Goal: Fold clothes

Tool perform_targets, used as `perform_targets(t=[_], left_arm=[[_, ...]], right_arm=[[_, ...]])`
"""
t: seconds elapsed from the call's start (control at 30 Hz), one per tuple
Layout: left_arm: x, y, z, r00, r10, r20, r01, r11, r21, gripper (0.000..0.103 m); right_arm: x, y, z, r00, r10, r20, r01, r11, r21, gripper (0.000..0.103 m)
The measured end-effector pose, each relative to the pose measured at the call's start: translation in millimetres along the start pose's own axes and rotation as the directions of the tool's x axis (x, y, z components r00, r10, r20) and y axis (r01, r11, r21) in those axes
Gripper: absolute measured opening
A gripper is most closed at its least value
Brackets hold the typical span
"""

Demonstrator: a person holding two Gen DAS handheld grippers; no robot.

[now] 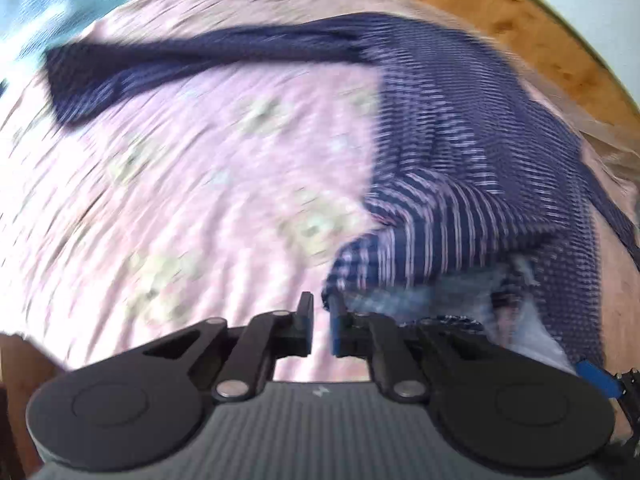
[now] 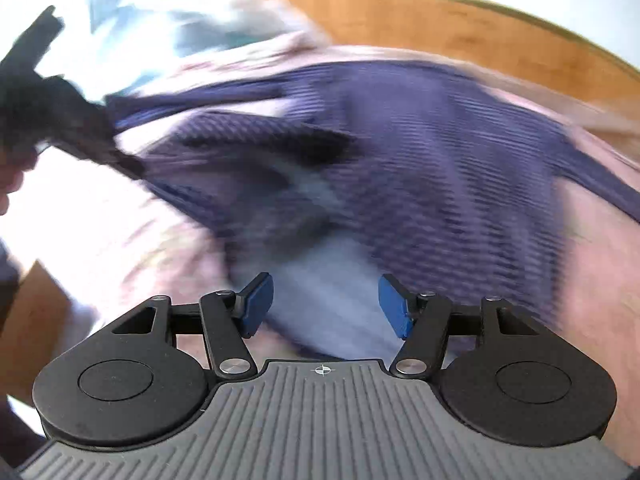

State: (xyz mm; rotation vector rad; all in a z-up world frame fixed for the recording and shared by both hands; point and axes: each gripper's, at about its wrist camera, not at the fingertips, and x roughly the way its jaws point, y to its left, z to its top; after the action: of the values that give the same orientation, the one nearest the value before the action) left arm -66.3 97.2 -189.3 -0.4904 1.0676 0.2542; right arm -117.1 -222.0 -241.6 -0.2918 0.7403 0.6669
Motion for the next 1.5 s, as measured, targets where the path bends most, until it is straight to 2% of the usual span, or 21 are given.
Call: perform_targets(t=[0.07, 0.2, 0.23, 0.3, 0.33, 0.37, 0.43, 0.53, 0.6, 0.67, 0.73, 0.83, 0.93, 1.03, 1.07, 1.2, 1.23, 1.27, 1.33, 1.4, 1.5], left_arm=[[1, 0, 0, 0.999, -0.021, 0.035, 0.022, 1.0, -0.014, 0.025], [-3, -13, -6, 0.994, -0.087, 0.064, 0.081, 0.993, 0.089, 0.042], [-1, -13, -5, 0.994, -0.08, 0.069, 0.073, 0.992, 0.108, 0.046], [4, -14, -3, 0.995, -0.058, 0.081, 0.046, 0.989, 0.141, 0.044], [7, -14, -2, 0.995, -0.047, 0.087, 0.033, 0.987, 0.158, 0.039], [9, -14, -1, 0.995, -0.036, 0.093, 0.019, 0.984, 0.175, 0.025], [14, -14, 2, 0.994, -0.014, 0.106, -0.008, 0.978, 0.208, 0.002], [22, -15, 5, 0.992, 0.017, 0.126, -0.049, 0.966, 0.256, 0.001], [-2, 4, 9, 0.992, -0.057, 0.115, 0.038, 0.987, 0.159, 0.001], [-18, 18, 10, 0.99, -0.103, 0.096, 0.094, 0.991, 0.091, 0.001], [-25, 23, 8, 0.99, -0.097, 0.101, 0.088, 0.992, 0.09, 0.001], [-23, 27, 10, 0.99, -0.075, 0.116, 0.064, 0.994, 0.09, 0.002], [-24, 24, 19, 0.986, -0.082, 0.149, 0.07, 0.994, 0.082, 0.002], [-30, 17, 24, 0.982, -0.1, 0.162, 0.084, 0.991, 0.104, 0.002], [-30, 16, 23, 0.982, -0.102, 0.159, 0.085, 0.99, 0.114, 0.002], [-29, 12, 21, 0.984, -0.108, 0.144, 0.088, 0.987, 0.138, 0.002], [-27, 14, 19, 0.985, -0.107, 0.138, 0.089, 0.988, 0.128, 0.002], [-26, 16, 18, 0.985, -0.106, 0.136, 0.09, 0.989, 0.121, 0.002], [-25, 21, 17, 0.986, -0.104, 0.132, 0.09, 0.99, 0.106, 0.002], [-25, 24, 15, 0.986, -0.106, 0.132, 0.093, 0.991, 0.098, 0.002], [-31, 25, 13, 0.983, -0.114, 0.144, 0.099, 0.99, 0.104, 0.002]], right_arm=[[20, 22, 6, 0.999, 0.036, -0.01, -0.037, 0.996, -0.084, 0.061], [57, 51, 12, 0.999, 0.023, -0.026, -0.028, 0.969, -0.247, 0.061], [63, 56, 13, 0.999, 0.022, -0.03, -0.03, 0.958, -0.285, 0.059], [75, 66, 16, 0.999, 0.016, -0.043, -0.03, 0.934, -0.355, 0.044], [81, 68, 17, 0.998, -0.003, -0.065, -0.022, 0.926, -0.377, 0.025], [85, 70, 20, 0.996, -0.027, -0.082, -0.007, 0.922, -0.386, 0.0], [82, 67, 23, 0.994, -0.052, -0.093, 0.013, 0.927, -0.374, 0.0], [67, 65, 22, 0.994, -0.046, -0.1, 0.005, 0.926, -0.378, 0.0], [52, 68, 18, 0.996, -0.022, -0.091, -0.017, 0.914, -0.405, 0.0], [37, 73, 13, 0.997, -0.001, -0.083, -0.035, 0.901, -0.433, 0.0], [32, 74, 7, 0.995, 0.02, -0.1, -0.063, 0.895, -0.441, 0.0], [35, 73, -5, 0.984, 0.108, -0.139, -0.159, 0.883, -0.442, 0.0], [34, 68, -8, 0.99, 0.097, -0.106, -0.133, 0.898, -0.419, 0.004], [24, 58, -5, 0.999, -0.007, -0.035, -0.008, 0.916, -0.402, 0.03], [26, 57, -8, 0.999, -0.027, -0.045, 0.006, 0.911, -0.412, 0.031], [47, 56, -17, 0.992, -0.066, -0.105, 0.006, 0.872, -0.489, 0.029], [47, 55, -17, 0.993, -0.058, -0.107, -0.004, 0.866, -0.5, 0.026], [47, 53, -14, 0.992, -0.049, -0.12, -0.018, 0.867, -0.498, 0.012], [45, 47, -7, 0.989, -0.037, -0.144, -0.036, 0.879, -0.475, 0.002], [38, 42, -1, 0.99, -0.026, -0.142, -0.041, 0.891, -0.452, 0.001], [29, 33, 7, 0.994, 0.002, -0.108, -0.042, 0.928, -0.369, 0.0]])
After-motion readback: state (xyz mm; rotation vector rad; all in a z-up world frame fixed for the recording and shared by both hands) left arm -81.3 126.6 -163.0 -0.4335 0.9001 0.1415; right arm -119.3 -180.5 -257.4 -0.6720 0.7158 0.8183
